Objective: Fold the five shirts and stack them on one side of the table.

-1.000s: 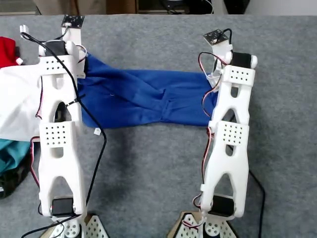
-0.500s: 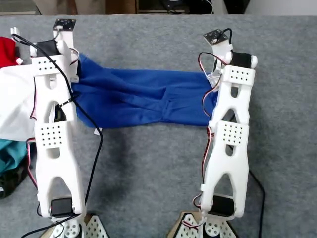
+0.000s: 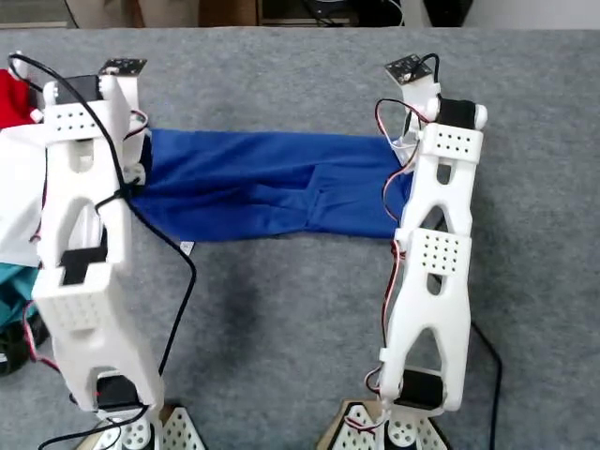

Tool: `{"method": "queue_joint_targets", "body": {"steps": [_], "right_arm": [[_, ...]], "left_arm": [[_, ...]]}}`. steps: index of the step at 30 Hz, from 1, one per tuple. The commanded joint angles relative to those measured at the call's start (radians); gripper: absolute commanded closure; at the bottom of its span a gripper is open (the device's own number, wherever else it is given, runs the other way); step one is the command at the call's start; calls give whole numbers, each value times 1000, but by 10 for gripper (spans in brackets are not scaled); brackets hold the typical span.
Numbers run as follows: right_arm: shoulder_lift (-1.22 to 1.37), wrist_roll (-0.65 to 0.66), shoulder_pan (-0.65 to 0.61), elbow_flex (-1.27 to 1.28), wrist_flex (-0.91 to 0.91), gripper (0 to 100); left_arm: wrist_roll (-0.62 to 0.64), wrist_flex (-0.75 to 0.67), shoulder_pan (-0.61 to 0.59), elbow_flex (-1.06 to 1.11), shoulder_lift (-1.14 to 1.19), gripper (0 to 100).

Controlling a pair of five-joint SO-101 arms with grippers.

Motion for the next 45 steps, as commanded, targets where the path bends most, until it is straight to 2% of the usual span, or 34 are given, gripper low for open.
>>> {"method": "queue_joint_targets", "body": {"steps": [1, 4, 9, 11, 14, 16, 19, 23, 29, 32, 40, 45], "right_arm": [[-5, 12, -15, -36, -18, 940], [-5, 12, -15, -36, -18, 940], [-5, 12, -15, -36, -18, 940], [-5, 28, -18, -41, -14, 940], [-8, 54, -19, -42, -9, 936], [-18, 55, -18, -45, 6, 936], [-76, 52, -19, -45, 37, 936], [-151, 40, -18, -44, 66, 936], [-199, -17, -51, -42, 74, 936], [-214, -54, -67, -45, 78, 936], [-268, -49, -183, -33, 106, 939], [-189, -54, -234, 16, 83, 939]], "left_arm": [[11, 12, 35, 143, -124, 982], [12, 11, 61, 207, -130, 982], [15, 8, 58, 157, -128, 962], [61, 8, 34, 89, -128, 887], [184, 8, -17, -51, -128, 718], [264, 8, -35, -150, -128, 680], [275, 8, -35, -261, -122, 695], [279, -84, 11, -229, -21, 734], [279, -302, 20, -212, 193, 906], [275, -347, 23, -204, 274, 982], [278, -345, 6, -247, 395, 976], [276, -351, 6, -249, 447, 973]]}}
